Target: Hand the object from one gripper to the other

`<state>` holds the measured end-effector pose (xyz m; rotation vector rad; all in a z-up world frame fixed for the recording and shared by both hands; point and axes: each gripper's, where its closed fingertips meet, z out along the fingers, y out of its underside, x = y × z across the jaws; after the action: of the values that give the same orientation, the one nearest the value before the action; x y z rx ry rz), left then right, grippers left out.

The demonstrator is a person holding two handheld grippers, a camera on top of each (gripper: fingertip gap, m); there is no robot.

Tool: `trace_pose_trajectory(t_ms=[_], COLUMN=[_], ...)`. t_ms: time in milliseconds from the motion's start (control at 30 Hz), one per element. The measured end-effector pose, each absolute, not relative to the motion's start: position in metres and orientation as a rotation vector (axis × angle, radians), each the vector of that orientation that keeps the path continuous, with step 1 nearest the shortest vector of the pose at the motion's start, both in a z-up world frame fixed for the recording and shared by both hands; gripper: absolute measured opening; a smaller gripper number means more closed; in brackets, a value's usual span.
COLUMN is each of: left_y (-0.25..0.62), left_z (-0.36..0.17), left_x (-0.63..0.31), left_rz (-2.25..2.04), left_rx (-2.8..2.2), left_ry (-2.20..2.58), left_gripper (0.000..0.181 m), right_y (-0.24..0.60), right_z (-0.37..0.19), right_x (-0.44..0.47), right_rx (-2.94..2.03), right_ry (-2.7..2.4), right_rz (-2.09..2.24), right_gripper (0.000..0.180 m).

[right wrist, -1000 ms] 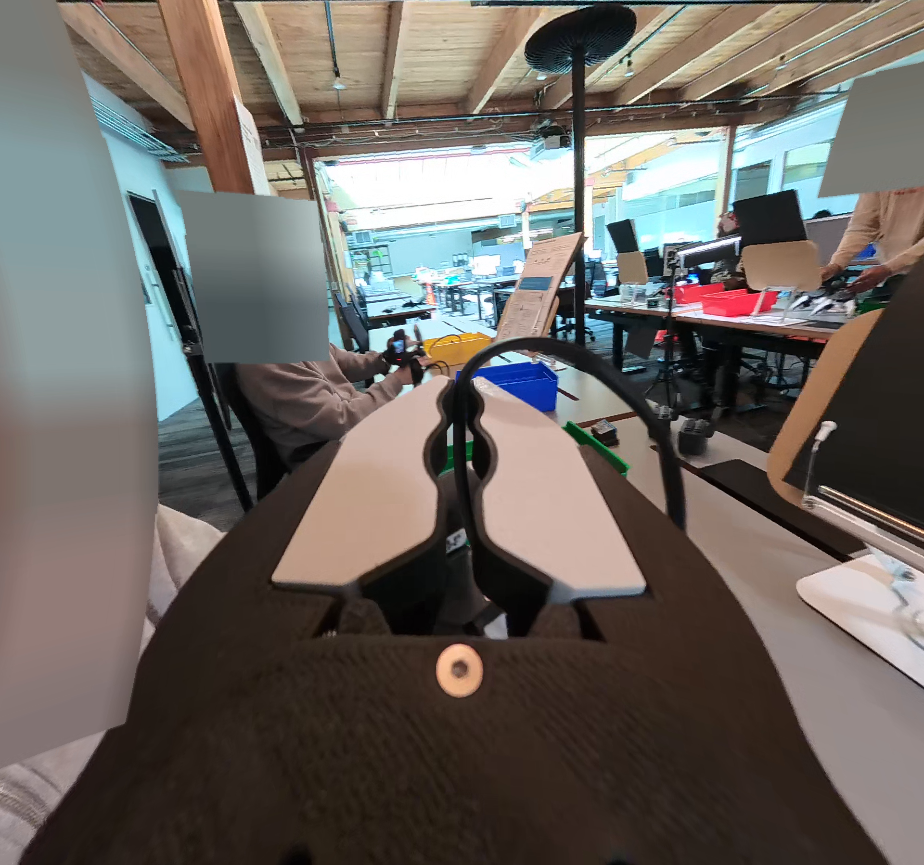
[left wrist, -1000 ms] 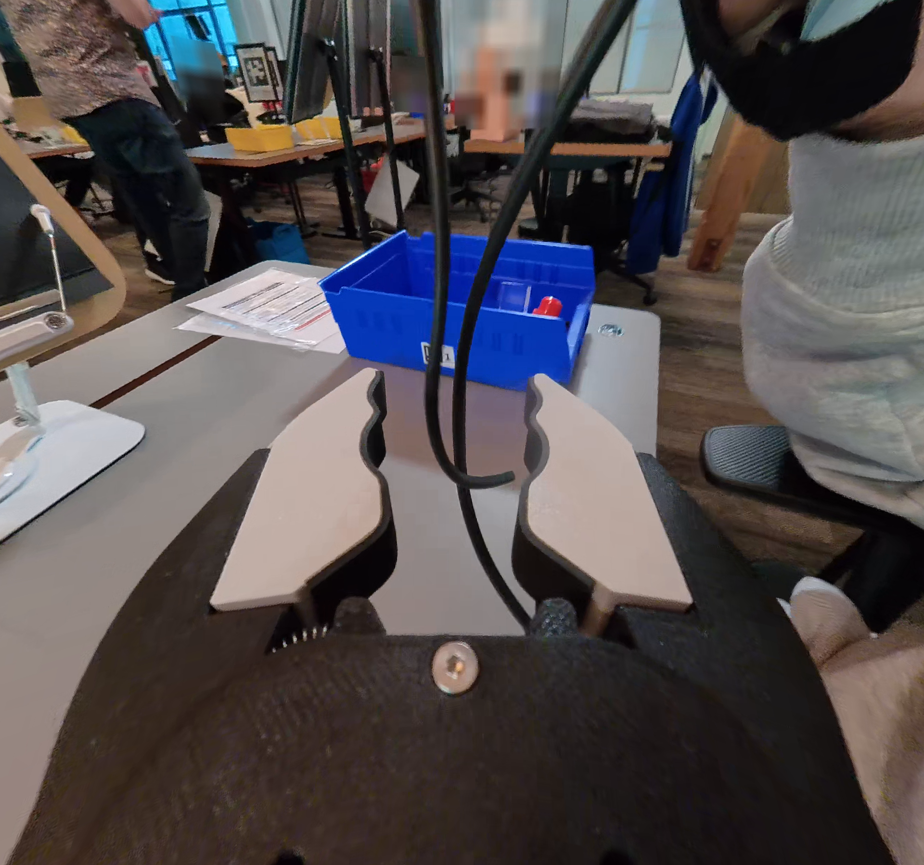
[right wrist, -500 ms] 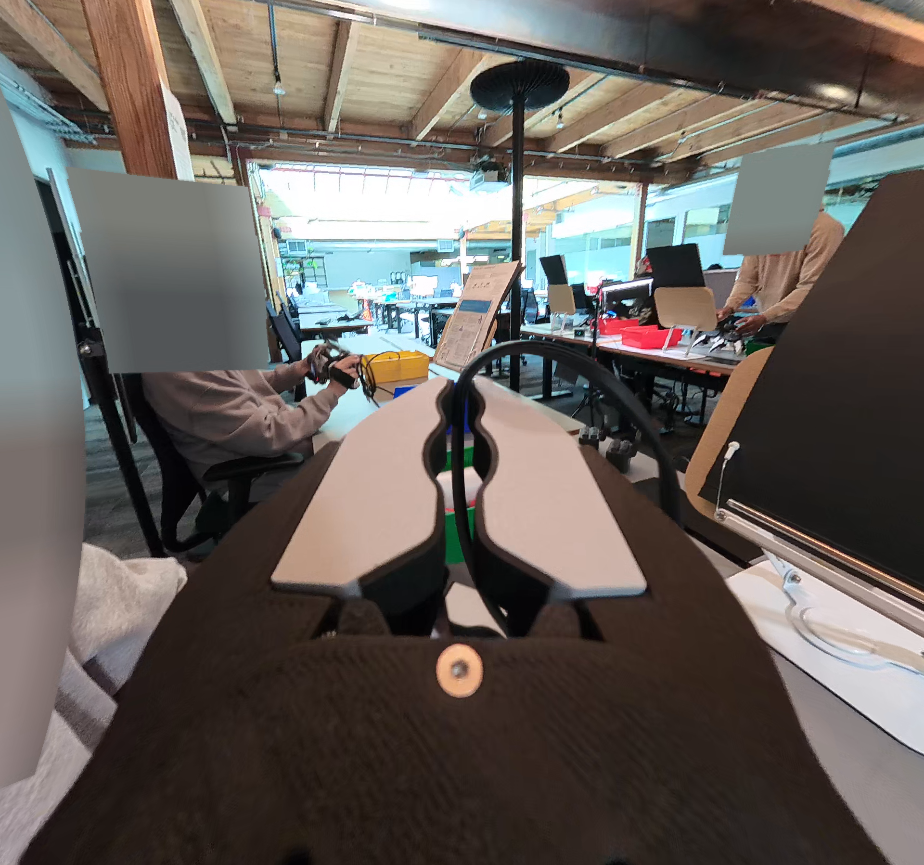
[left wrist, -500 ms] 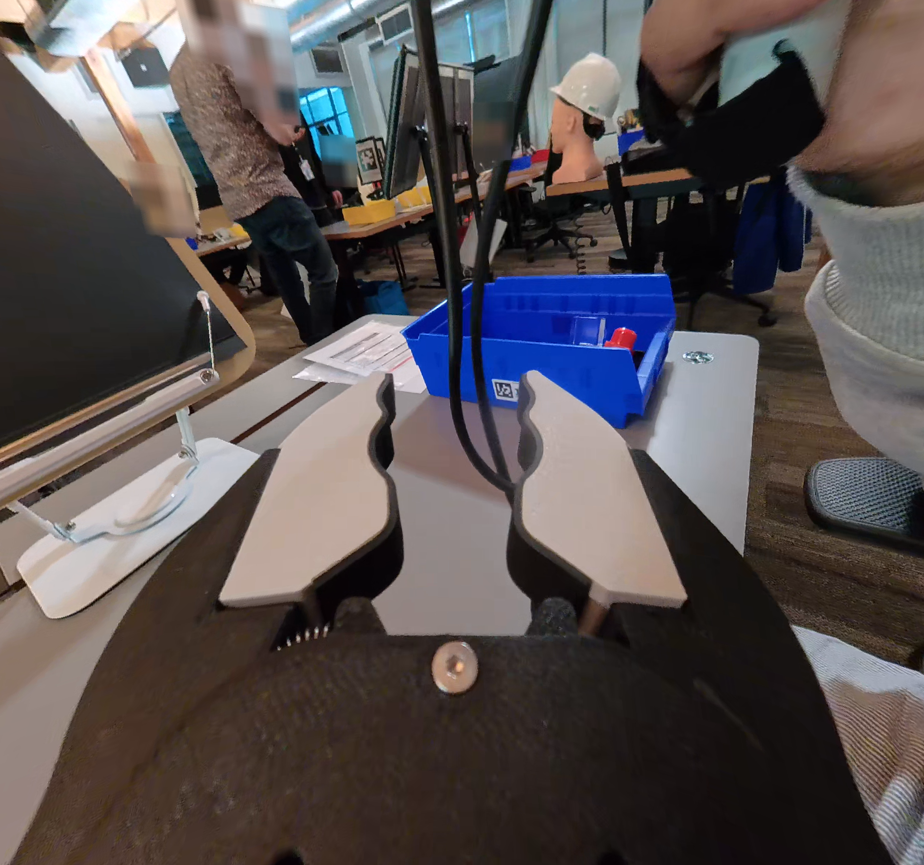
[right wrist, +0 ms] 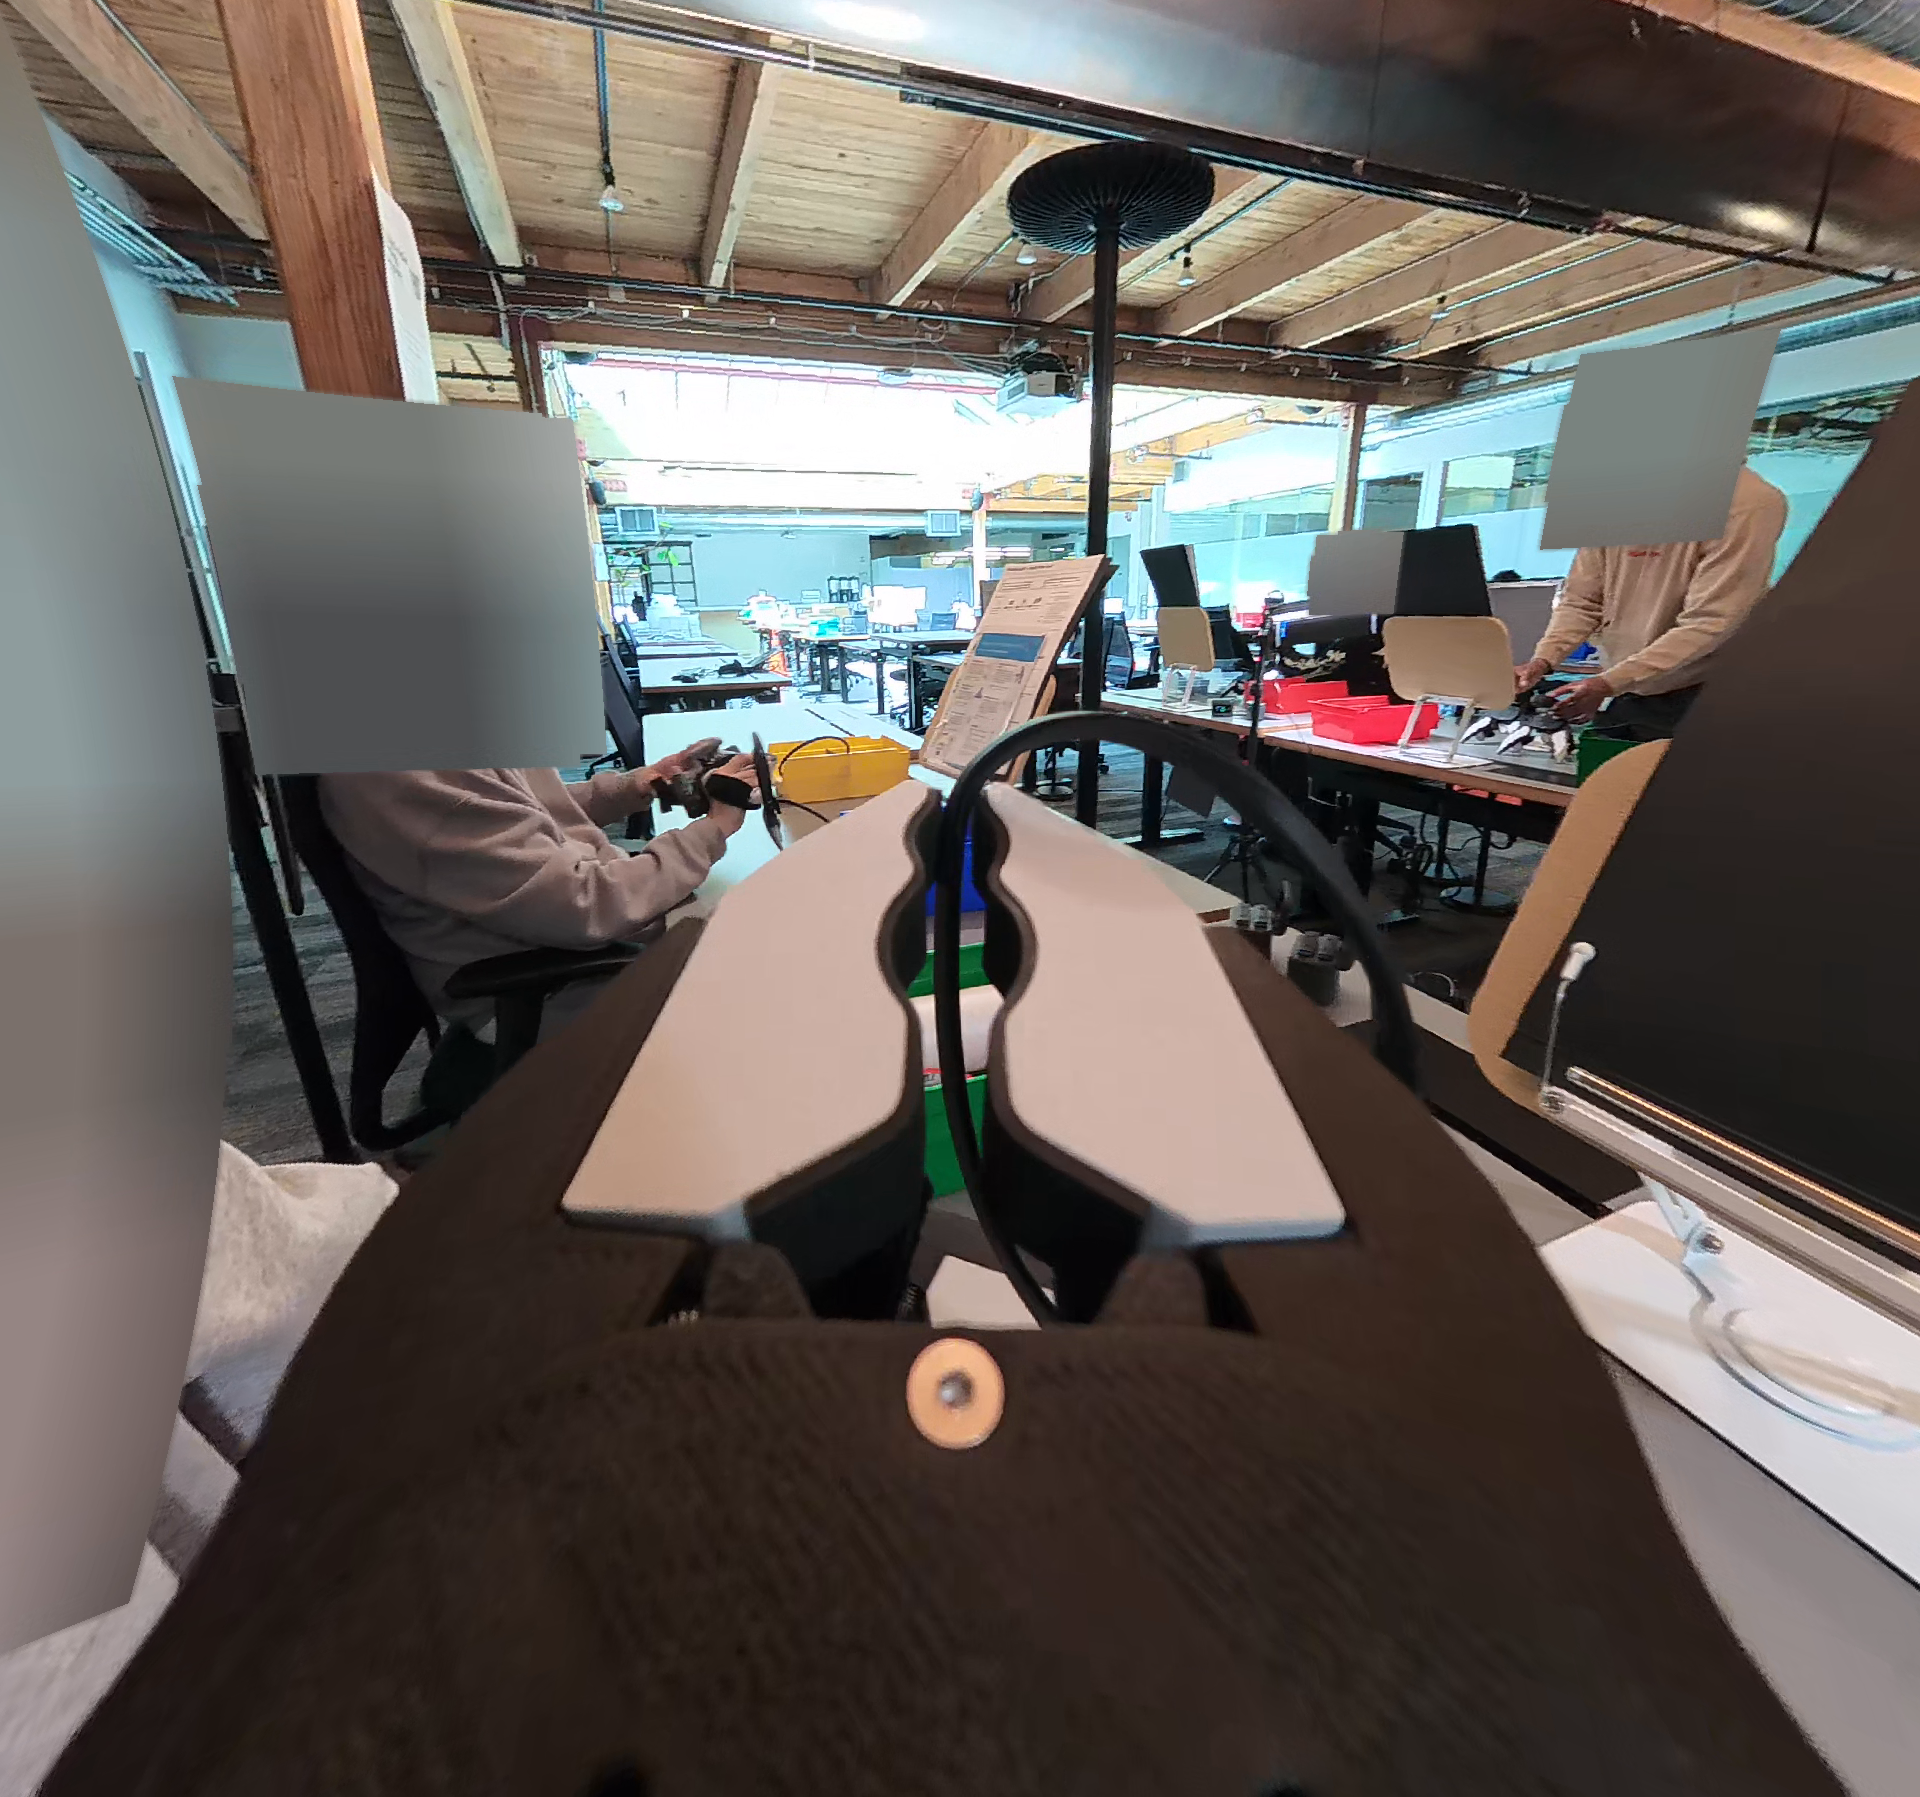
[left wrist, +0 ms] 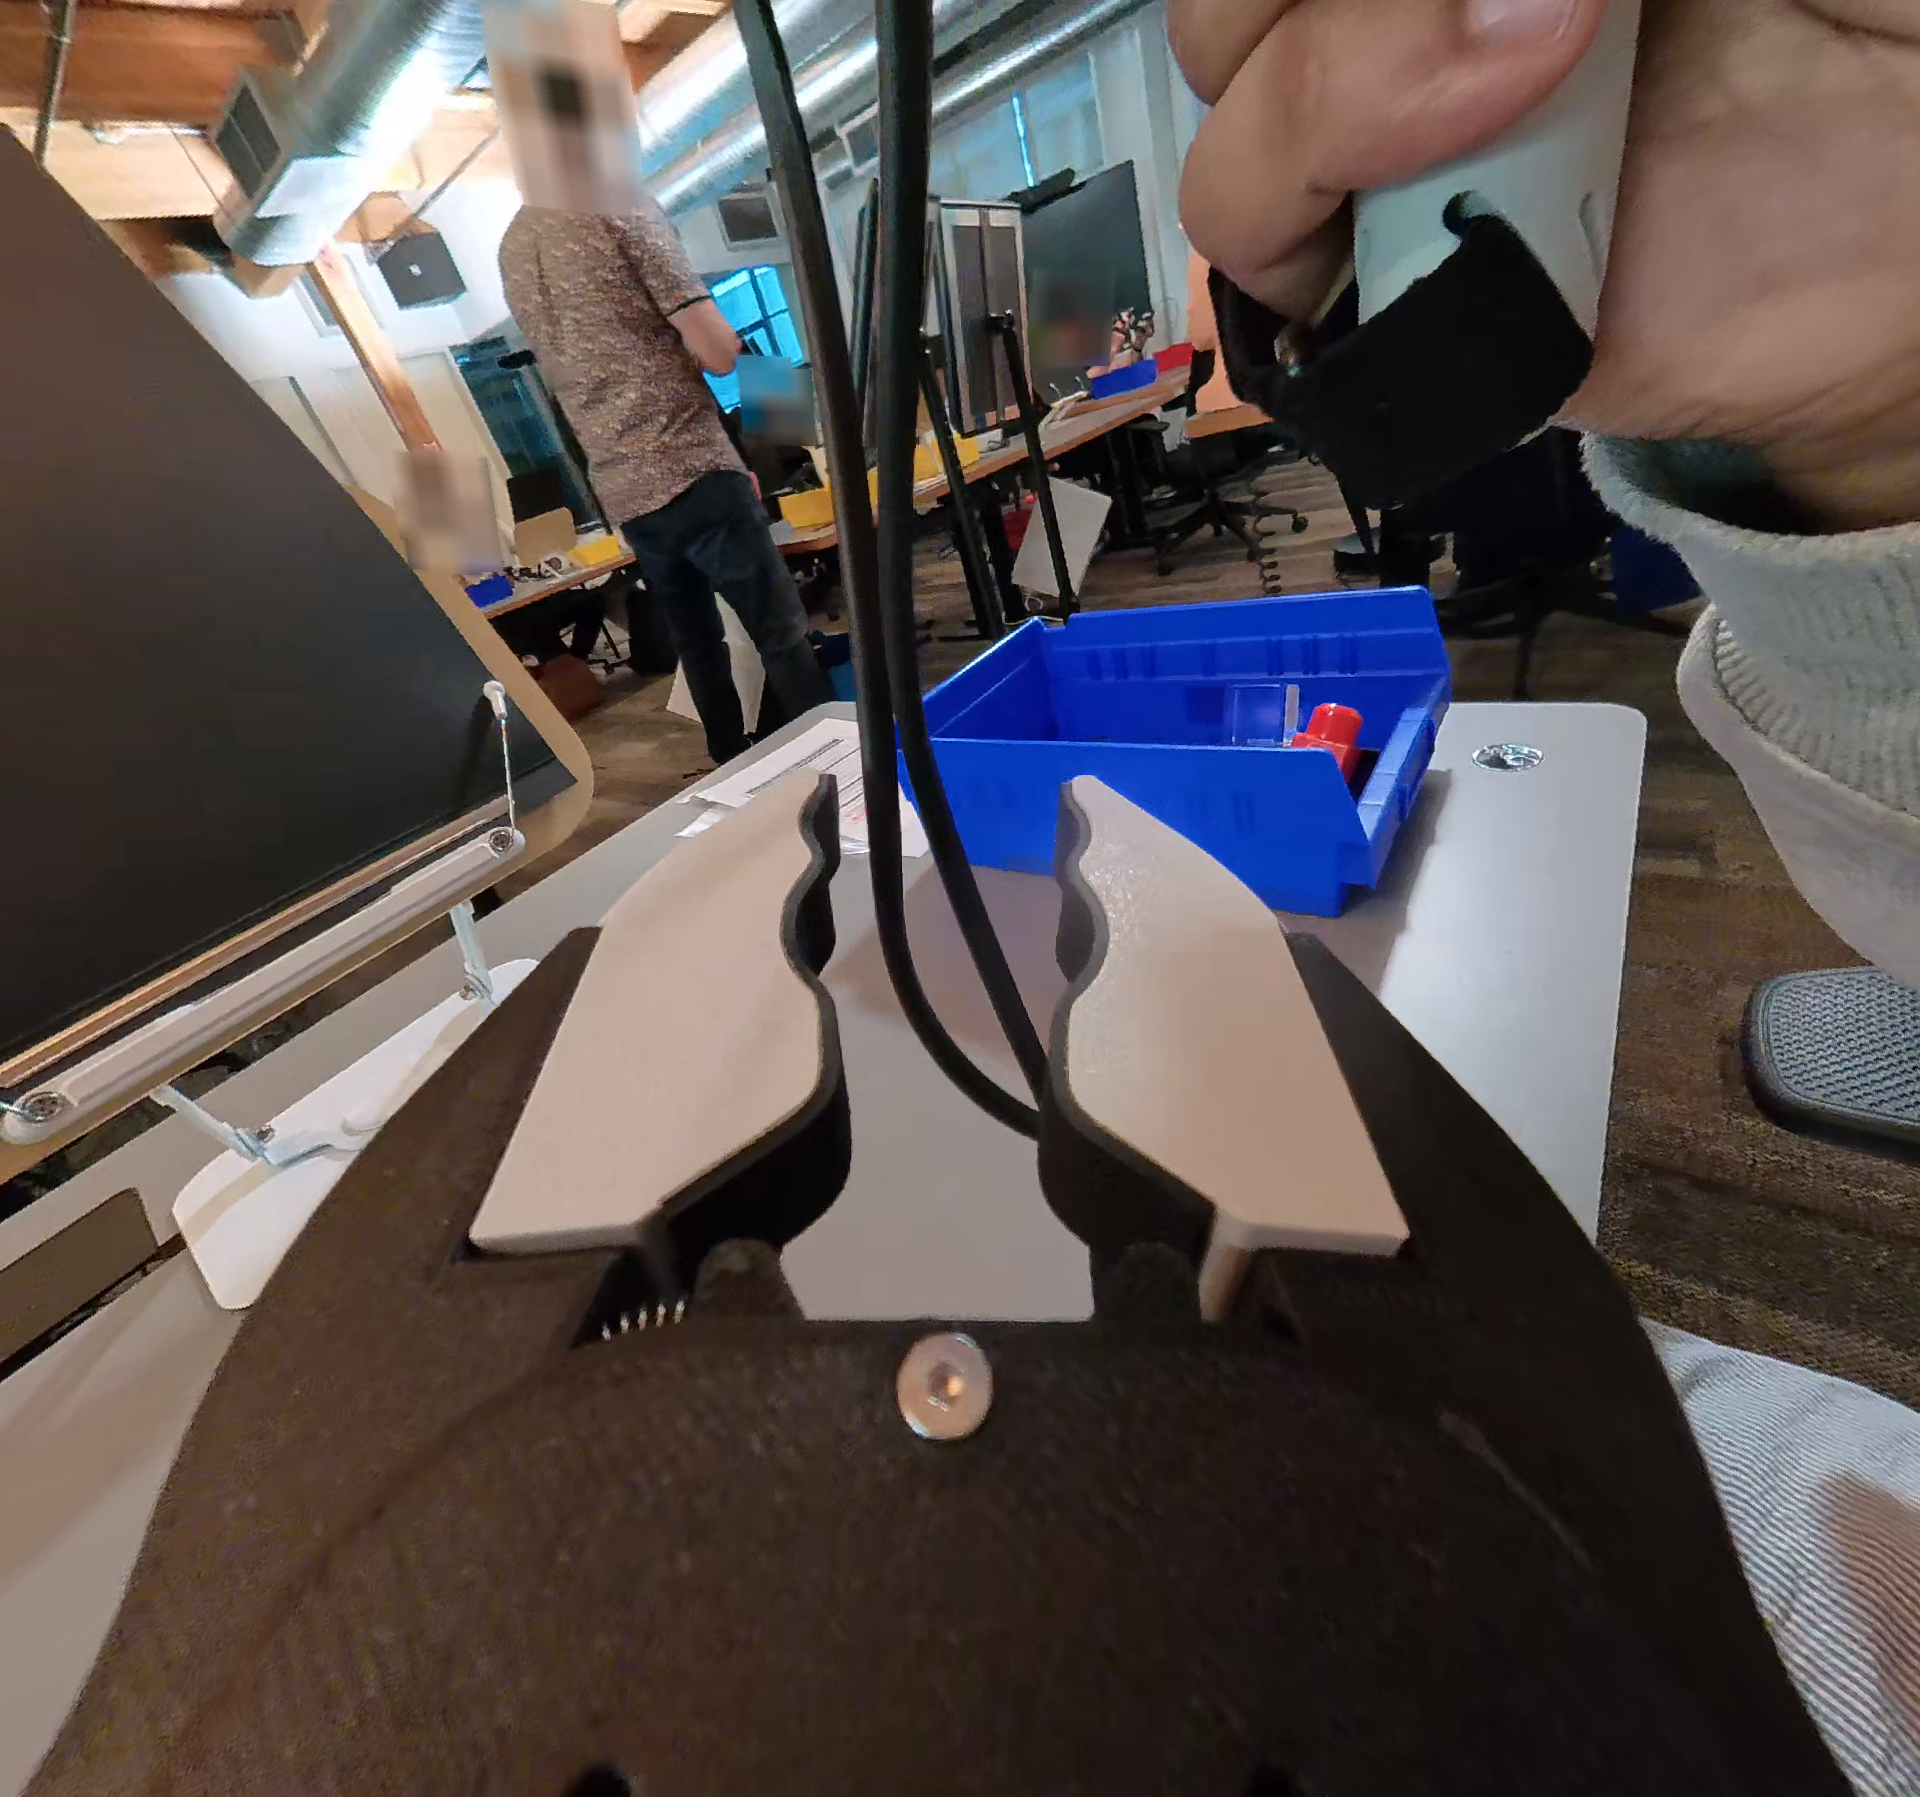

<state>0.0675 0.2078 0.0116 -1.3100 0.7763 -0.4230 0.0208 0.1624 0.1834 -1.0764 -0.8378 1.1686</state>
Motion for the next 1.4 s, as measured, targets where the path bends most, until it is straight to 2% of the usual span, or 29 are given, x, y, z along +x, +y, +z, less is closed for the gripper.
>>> trace_pose_trajectory(t_ms=[433, 667, 933, 1100, 1300, 1400], left_y=[0.21, 0.215, 0.215, 0.217, 0.217, 0.215], left_z=[0.005, -0.004, -0.007, -0.018, -0.026, -0.026], left_x=[0.069, 0.07, 0.072, 0.078, 0.081, 0.083], left_rz=[-0.41, -0.433, -0.461, -0.465, -0.489, -0.493], left_rx=[-1.34, -1.378, -1.39, -1.447, -1.478, -1.476], left_ry=[0.777, 0.789, 0.793, 0.83, 0.857, 0.876], left_gripper=[0.019, 0.02, 0.035, 0.051, 0.03, 0.025], right_y=[0.157, 0.154, 0.151, 0.148, 0.148, 0.149], right_z=[0.187, 0.19, 0.19, 0.189, 0.191, 0.192], right_x=[0.02, 0.023, 0.021, 0.018, 0.021, 0.023], right_rx=[-1.065, -1.054, -1.051, -1.053, -1.049, -1.047], right_ry=[-0.847, -0.849, -0.856, -0.866, -0.865, -0.858], right_rz=[1.186, 1.195, 1.196, 1.207, 1.2, 1.198], right_gripper=[0.006, 0.006, 0.007, 0.007, 0.007, 0.007])
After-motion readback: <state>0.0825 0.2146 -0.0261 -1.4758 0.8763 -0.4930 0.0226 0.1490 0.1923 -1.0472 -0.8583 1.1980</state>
